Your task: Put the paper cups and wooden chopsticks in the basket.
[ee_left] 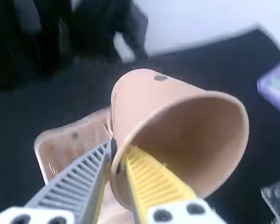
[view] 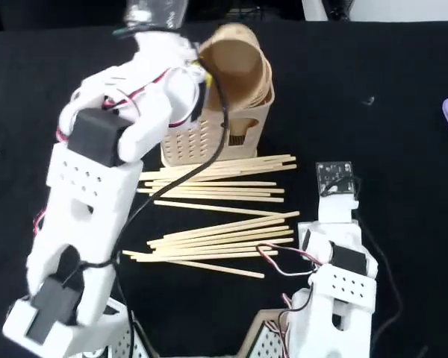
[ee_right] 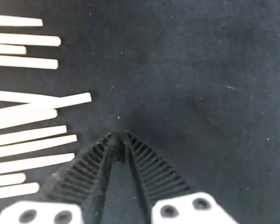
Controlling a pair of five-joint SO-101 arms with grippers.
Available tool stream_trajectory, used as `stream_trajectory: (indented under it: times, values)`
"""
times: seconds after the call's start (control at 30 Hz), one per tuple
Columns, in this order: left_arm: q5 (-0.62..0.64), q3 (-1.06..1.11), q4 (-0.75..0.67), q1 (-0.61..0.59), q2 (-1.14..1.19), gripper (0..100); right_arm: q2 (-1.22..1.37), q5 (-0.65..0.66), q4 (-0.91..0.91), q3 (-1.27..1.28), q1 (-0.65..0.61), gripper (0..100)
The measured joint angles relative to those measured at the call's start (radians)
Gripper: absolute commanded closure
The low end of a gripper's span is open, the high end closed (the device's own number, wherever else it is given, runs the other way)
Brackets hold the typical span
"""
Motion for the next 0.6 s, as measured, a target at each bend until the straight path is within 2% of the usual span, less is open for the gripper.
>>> stream_trajectory:
  times: [0.2, 0.33, 0.6]
  values:
    - [0.003, -0.308, 0.199, 0.002, 0.126, 97, 0.000, 0.000, -0.005, 0.000, 0.000, 98.7]
    - [-0.006, -0.410, 0.313, 0.003, 0.244, 97, 0.000, -0.002, -0.005, 0.000, 0.000, 98.7]
    - [-0.049, -0.557, 0.348, 0.003, 0.399, 97, 0.000, -0.002, -0.006, 0.009, 0.000, 98.7]
